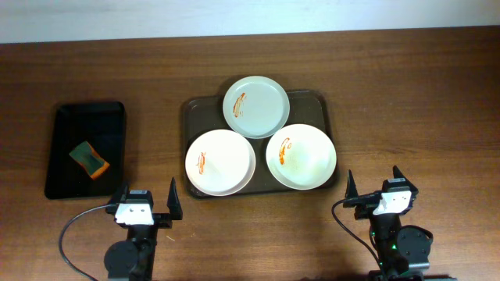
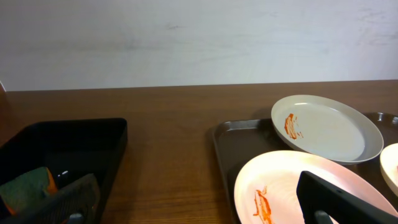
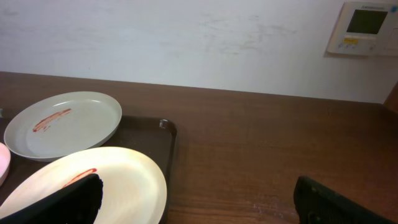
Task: Clean dirty plates on tray and stack at the side
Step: 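Move the left gripper toward the black tray with the sponge, then grasp the green-and-orange sponge with the left gripper and lift it, then carry the sponge with the left gripper over the front-left white plate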
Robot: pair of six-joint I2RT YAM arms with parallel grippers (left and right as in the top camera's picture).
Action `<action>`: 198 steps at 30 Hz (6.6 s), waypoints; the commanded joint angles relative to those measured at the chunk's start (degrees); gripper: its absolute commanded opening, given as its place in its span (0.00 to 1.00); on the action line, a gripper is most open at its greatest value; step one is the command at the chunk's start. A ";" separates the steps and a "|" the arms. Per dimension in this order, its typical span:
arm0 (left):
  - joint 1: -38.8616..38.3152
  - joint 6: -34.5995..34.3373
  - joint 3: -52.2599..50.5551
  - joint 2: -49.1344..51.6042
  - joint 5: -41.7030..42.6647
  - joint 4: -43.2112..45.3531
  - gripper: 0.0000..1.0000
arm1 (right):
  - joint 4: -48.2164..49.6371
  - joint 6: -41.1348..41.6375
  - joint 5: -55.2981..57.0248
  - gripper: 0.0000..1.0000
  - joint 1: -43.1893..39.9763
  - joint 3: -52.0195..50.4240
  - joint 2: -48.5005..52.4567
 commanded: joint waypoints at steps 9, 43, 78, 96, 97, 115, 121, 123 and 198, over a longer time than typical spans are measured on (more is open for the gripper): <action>0.22 0.66 -0.17 -0.59 0.02 -0.28 1.00 | -0.20 -0.35 0.50 0.99 -0.42 -0.42 -0.44; 0.26 -10.03 5.03 -0.52 45.83 43.25 1.00 | -0.20 -0.35 0.50 0.98 -0.42 -0.42 -0.44; 30.60 -6.71 82.40 116.65 1.95 -47.21 0.90 | -0.20 -0.35 0.50 0.98 -0.42 -0.42 -0.44; 30.62 -6.67 82.23 120.30 2.32 -39.12 0.89 | -0.20 -0.35 0.50 0.98 -0.42 -0.42 -0.44; 30.62 -6.67 82.23 120.30 2.32 -38.29 0.75 | -0.20 -0.35 0.50 0.98 -0.42 -0.42 -0.42; 30.62 -6.67 82.20 120.30 -1.29 -31.10 0.00 | -0.20 -0.35 0.50 0.98 -0.42 -0.42 -0.44; 30.62 -6.67 81.88 120.30 -1.25 -33.79 1.00 | -0.20 -0.35 0.50 0.98 -0.42 -0.42 -0.44; 30.62 -6.67 81.83 120.30 -1.22 -36.46 0.91 | -0.20 -0.35 0.50 0.98 -0.42 -0.42 -0.44; -20.72 -20.39 61.57 103.36 6.62 -27.19 0.15 | -0.20 -0.35 0.50 0.98 -0.42 -0.42 -0.44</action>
